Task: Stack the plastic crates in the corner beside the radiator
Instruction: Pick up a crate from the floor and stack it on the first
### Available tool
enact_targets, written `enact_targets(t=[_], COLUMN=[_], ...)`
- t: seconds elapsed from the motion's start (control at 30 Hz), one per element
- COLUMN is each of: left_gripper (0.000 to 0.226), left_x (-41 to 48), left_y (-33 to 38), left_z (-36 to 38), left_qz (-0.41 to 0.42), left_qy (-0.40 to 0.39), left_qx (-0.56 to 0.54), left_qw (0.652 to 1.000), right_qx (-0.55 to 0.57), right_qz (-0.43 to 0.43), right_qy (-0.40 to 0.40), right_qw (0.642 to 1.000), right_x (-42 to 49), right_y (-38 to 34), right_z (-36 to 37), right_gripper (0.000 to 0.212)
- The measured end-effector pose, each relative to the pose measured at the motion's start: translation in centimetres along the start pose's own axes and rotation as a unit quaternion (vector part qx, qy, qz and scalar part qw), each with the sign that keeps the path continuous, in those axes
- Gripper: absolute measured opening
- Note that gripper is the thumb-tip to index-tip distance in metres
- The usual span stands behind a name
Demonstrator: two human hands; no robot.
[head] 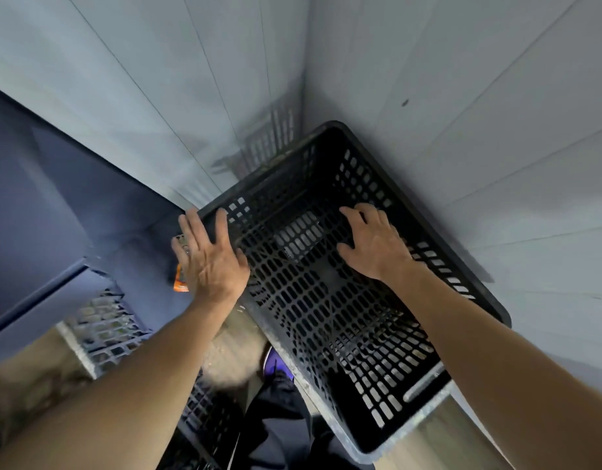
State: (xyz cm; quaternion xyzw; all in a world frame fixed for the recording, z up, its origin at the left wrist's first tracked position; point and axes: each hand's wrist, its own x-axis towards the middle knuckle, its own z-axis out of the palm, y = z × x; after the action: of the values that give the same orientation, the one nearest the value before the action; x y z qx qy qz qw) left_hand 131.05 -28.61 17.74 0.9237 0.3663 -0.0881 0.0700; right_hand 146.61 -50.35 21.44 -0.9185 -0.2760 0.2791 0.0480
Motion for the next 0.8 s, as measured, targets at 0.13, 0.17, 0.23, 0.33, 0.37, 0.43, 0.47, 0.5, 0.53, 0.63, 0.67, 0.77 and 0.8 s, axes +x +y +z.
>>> enact_targets(t=[0.13, 0.17, 0.23, 0.33, 0.37, 0.43, 0.47, 0.5, 0.53, 0.63, 0.67, 0.77, 0.8], left_gripper=[0.092, 0.093, 0.094, 0.094, 0.094, 0.095, 0.094, 0.094, 0.093, 0.093, 0.092, 0.09, 0.089], left_x=[0.5, 0.6, 0.8, 1.1, 1.1, 1.1, 1.0, 1.0, 1.1, 1.1, 1.1, 1.1, 1.1], left_y=[0.7, 0.9, 1.5, 2.1, 2.2, 2.4, 2.5, 2.5, 2.6, 2.7, 2.7, 2.9, 2.9], left_z=[0.8, 0.9, 1.0, 1.2, 1.1, 1.2, 1.2, 1.2, 1.3, 1.1, 1.1, 0.7, 0.6], left_qz=[-0.005, -0.012, -0.026, -0.041, -0.045, -0.051, -0.053, -0.054, -0.056, -0.064, -0.064, -0.07, -0.071], left_qy=[0.02, 0.025, 0.026, 0.028, 0.031, 0.035, 0.036, 0.038, 0.039, 0.029, 0.028, 0.028, 0.029], left_qx=[-0.045, -0.056, -0.069, -0.078, -0.079, -0.089, -0.096, -0.098, -0.1, -0.112, -0.111, -0.109, -0.107], left_qw=[0.999, 0.998, 0.997, 0.996, 0.995, 0.994, 0.993, 0.993, 0.993, 0.991, 0.991, 0.991, 0.991], right_qx=[-0.015, -0.018, -0.026, -0.051, -0.065, -0.113, -0.132, -0.135, -0.124, -0.083, -0.082, -0.036, -0.012], right_qz=[-0.009, -0.01, -0.005, 0.01, 0.013, 0.005, -0.001, 0.0, 0.009, 0.02, 0.016, 0.02, 0.031], right_qy=[0.008, 0.012, 0.027, 0.071, 0.078, 0.086, 0.104, 0.128, 0.144, 0.101, 0.079, 0.04, 0.041], right_qw=[1.0, 1.0, 0.999, 0.996, 0.995, 0.99, 0.986, 0.982, 0.982, 0.991, 0.993, 0.998, 0.999], right_x=[2.4, 2.9, 3.9, 5.4, 5.9, 6.4, 6.5, 6.6, 6.8, 7.5, 7.7, 8.2, 8.4], right_y=[-1.0, -1.2, -1.3, -0.9, -0.7, -0.4, -0.4, -0.5, -0.6, 0.1, 0.6, 1.4, 1.4], right_z=[-0.6, -0.7, -1.1, -1.9, -2.2, -2.5, -2.4, -2.4, -2.7, -3.1, -3.1, -3.0, -3.0], right_gripper=[0.073, 0.073, 0.075, 0.08, 0.083, 0.087, 0.088, 0.087, 0.085, 0.09, 0.095, 0.112, 0.117])
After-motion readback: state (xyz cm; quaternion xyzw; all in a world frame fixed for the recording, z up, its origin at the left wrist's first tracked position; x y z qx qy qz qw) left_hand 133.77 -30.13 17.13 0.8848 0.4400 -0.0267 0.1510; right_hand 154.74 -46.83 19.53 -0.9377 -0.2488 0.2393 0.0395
